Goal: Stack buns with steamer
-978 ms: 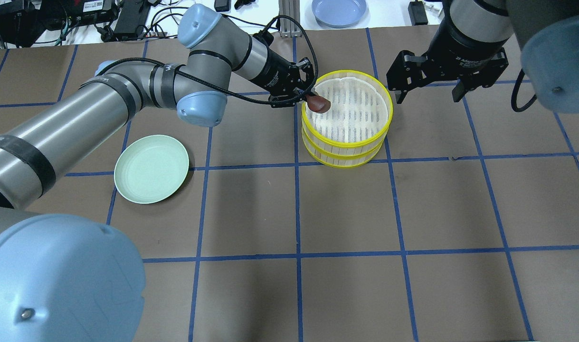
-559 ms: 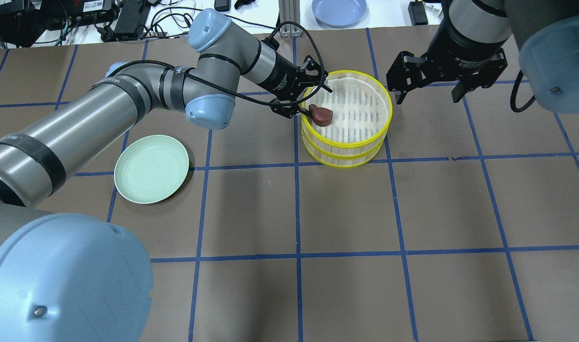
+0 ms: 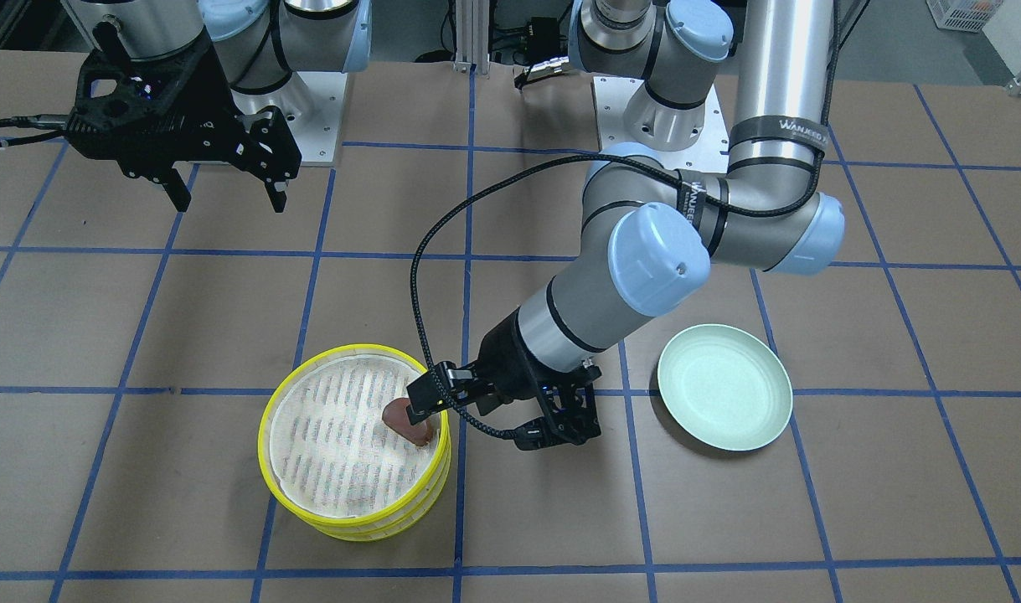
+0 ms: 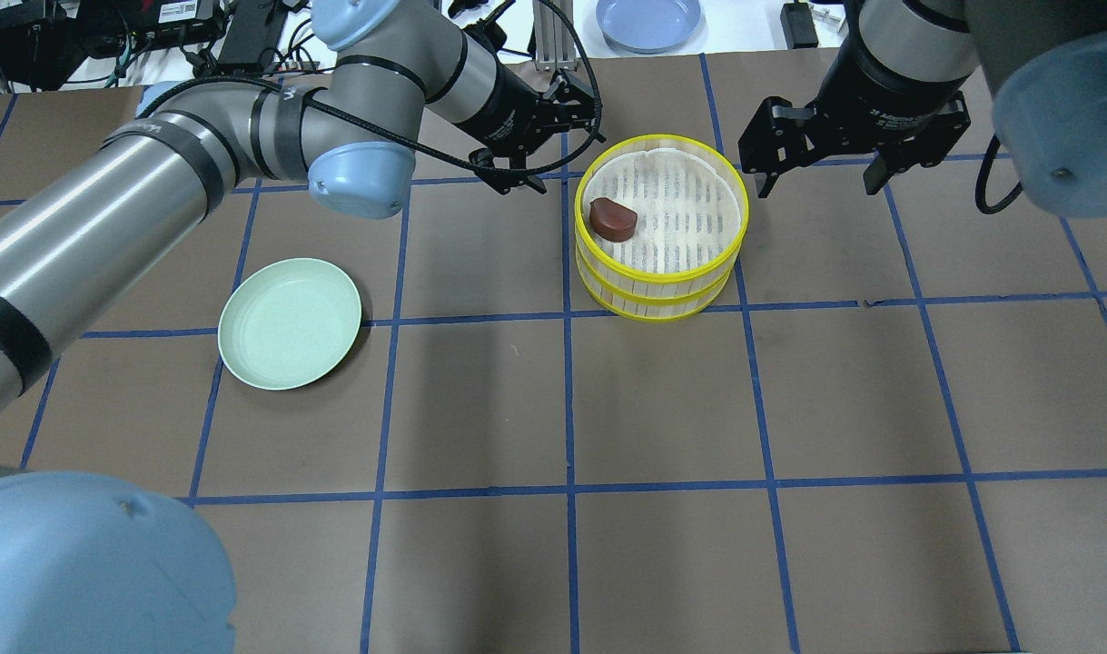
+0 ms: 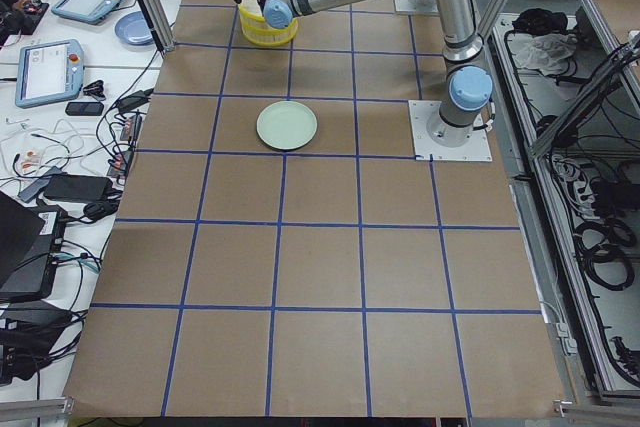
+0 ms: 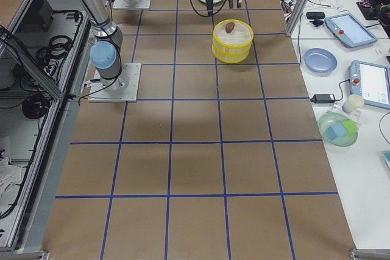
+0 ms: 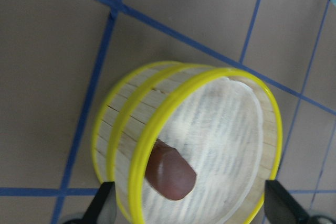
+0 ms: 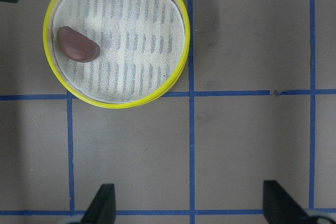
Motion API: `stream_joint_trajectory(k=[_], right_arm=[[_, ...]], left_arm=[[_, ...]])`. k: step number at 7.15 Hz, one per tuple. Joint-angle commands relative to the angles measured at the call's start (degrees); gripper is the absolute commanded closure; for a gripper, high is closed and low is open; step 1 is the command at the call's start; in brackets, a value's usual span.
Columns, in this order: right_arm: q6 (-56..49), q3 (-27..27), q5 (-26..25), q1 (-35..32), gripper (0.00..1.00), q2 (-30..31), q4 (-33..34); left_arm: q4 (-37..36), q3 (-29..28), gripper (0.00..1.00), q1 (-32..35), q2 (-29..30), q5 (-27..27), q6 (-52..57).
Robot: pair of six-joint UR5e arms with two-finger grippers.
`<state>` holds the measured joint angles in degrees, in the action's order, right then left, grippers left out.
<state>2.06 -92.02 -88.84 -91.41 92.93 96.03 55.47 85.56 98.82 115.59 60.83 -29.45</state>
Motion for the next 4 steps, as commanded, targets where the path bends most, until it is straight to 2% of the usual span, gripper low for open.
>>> stream_joint_trajectory(k=[1, 4], right_arm=[[0.1, 0.0, 0.1, 0.0, 0.0, 0.0, 0.1], [-0.1, 0.1, 0.1, 0.2, 0.0, 0.0, 0.2]], left_arm=[[13.0, -0.8, 0.0, -7.0, -6.3, 11.0, 21.3], [25.5, -1.2, 0.0, -12.9, -14.1, 28.0, 35.1]])
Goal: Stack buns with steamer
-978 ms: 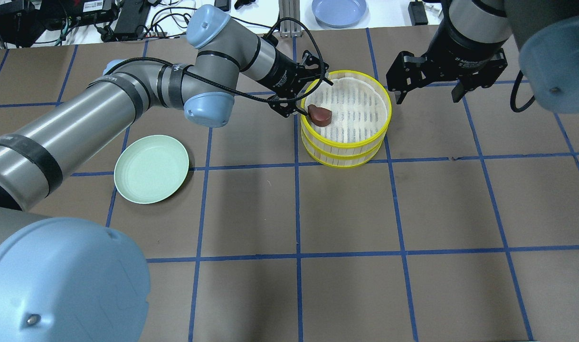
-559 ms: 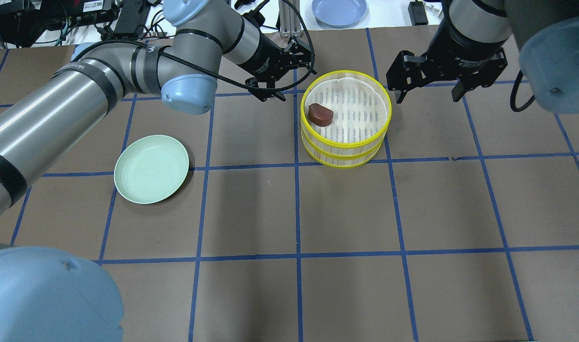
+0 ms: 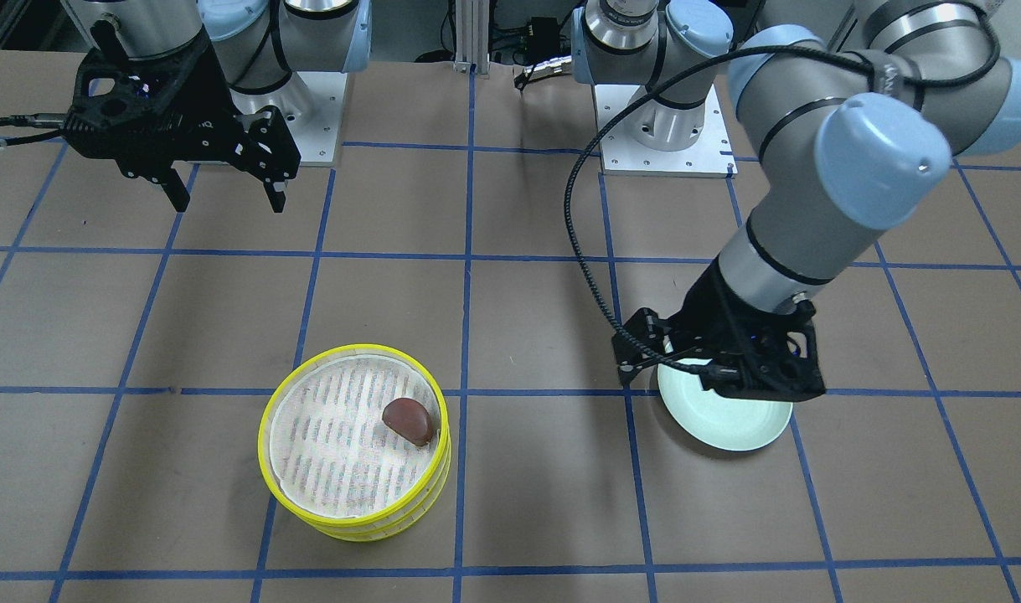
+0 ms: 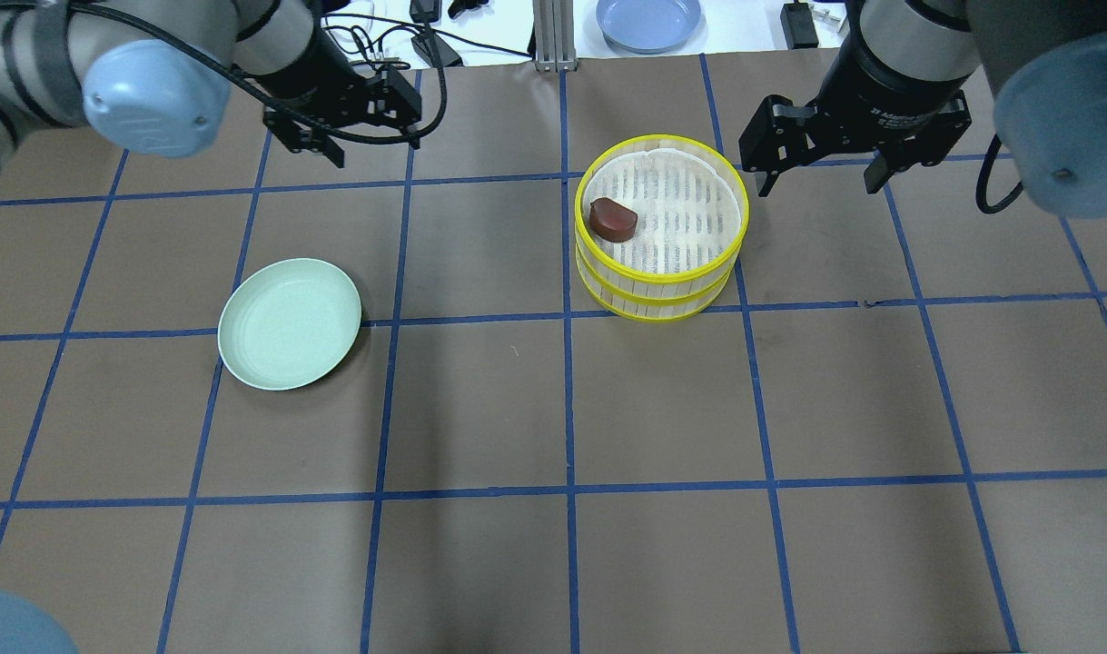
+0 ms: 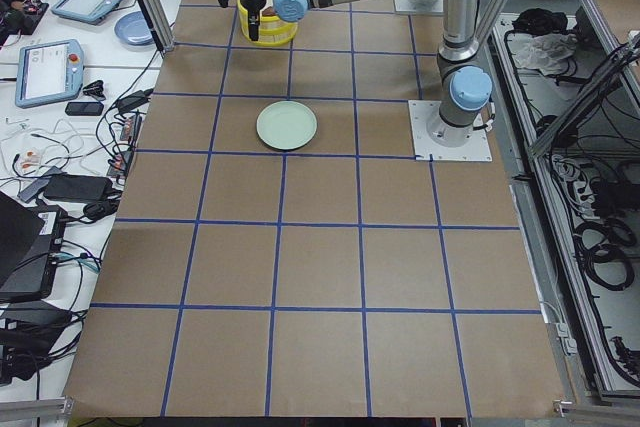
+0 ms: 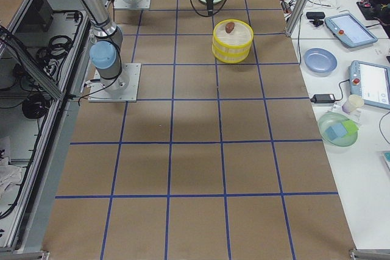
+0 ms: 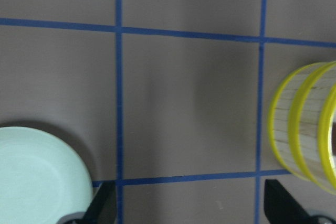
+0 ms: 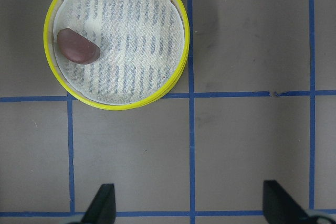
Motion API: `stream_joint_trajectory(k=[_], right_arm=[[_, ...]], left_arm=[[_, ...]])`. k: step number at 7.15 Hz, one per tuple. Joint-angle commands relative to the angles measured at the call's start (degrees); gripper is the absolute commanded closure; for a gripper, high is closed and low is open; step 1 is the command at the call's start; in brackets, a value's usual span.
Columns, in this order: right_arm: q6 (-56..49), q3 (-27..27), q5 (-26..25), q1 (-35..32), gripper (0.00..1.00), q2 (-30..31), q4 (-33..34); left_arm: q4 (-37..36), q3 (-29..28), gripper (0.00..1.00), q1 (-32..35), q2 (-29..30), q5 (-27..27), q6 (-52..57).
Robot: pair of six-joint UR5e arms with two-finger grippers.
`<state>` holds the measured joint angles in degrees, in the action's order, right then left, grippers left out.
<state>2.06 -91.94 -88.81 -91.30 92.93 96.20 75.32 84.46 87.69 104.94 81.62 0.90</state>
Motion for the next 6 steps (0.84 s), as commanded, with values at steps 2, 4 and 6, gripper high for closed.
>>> stream_joint_trajectory(k=[2, 4, 6], right_arm=[[-0.1, 0.0, 0.0, 0.1, 0.0, 0.0, 0.0], [0.0, 0.0, 0.0, 0.1, 0.0, 0.1, 0.0], [0.0, 0.0, 0.1, 0.1, 0.0, 0.0, 0.0]], left_arm=[[13.3, 0.2, 0.0, -1.8, -9.5, 11.4, 4.6], [14.8, 1.5, 0.0, -1.9, -12.4, 10.9, 4.5], [14.6, 1.9, 0.0, -1.7, -12.7, 10.1, 4.5]])
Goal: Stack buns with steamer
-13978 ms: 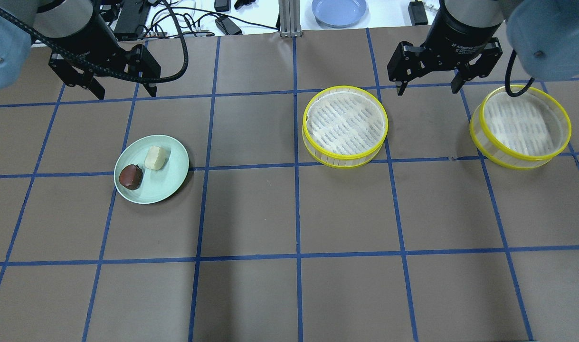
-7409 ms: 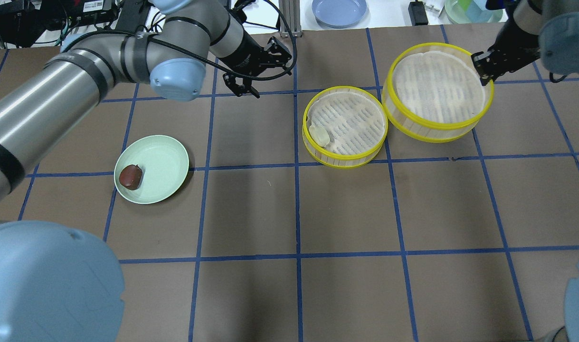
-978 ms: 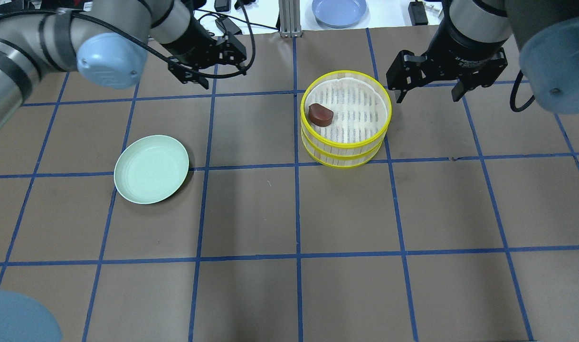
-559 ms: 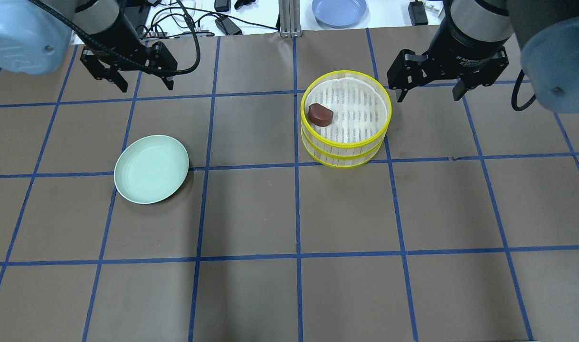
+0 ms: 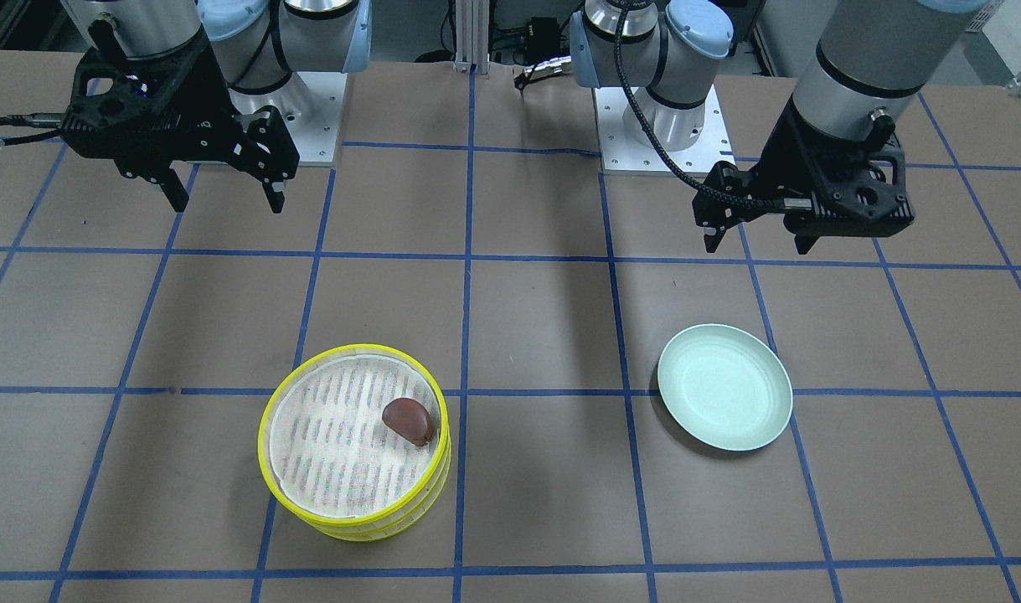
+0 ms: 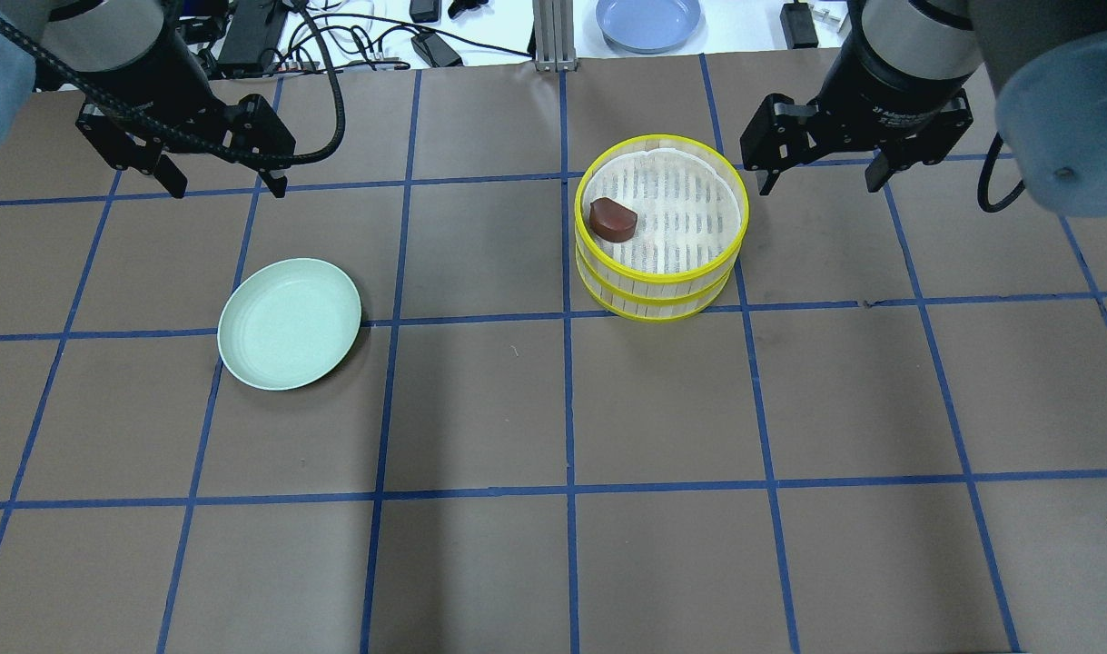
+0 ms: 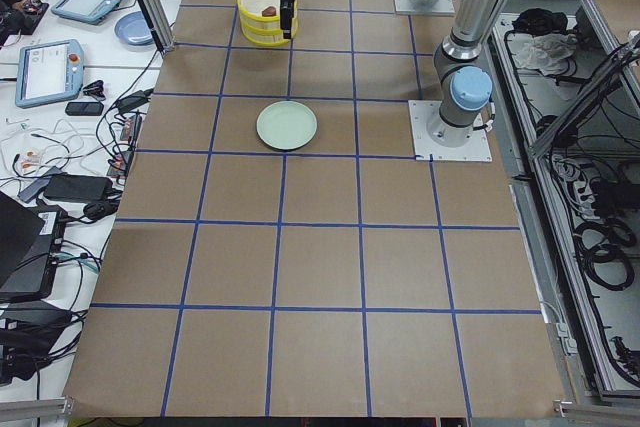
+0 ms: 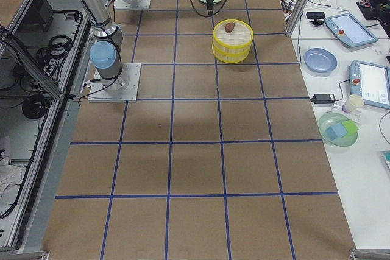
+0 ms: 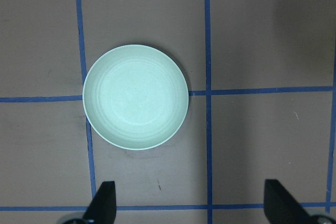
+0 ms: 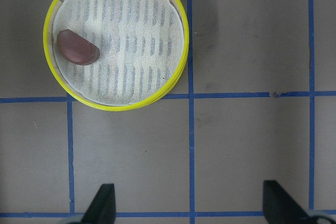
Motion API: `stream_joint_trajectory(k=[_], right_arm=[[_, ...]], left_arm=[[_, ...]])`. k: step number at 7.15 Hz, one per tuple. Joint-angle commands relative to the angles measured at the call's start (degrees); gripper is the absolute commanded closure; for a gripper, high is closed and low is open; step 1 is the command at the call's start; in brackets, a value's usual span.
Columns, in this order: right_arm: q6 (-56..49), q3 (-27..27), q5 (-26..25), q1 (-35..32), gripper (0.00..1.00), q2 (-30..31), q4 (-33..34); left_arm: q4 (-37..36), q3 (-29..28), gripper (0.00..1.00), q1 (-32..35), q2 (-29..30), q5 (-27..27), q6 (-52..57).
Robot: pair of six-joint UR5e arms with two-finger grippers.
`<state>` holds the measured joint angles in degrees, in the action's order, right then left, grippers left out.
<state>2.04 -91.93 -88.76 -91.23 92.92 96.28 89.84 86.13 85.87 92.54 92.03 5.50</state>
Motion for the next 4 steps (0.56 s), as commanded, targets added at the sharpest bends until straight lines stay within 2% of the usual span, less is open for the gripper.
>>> stream_joint_trajectory(k=[1, 4], right_arm=[[0.0, 0.0, 0.0, 0.0, 0.0, 0.0, 0.0], [0.0, 0.0, -0.1, 0.1, 0.0, 0.1, 0.0]], left_arm=[[0.1, 0.4, 0.0, -0.1, -0.4, -0.3, 0.0], [0.3, 0.5, 0.0, -0.2, -0.4, 0.2, 0.0]])
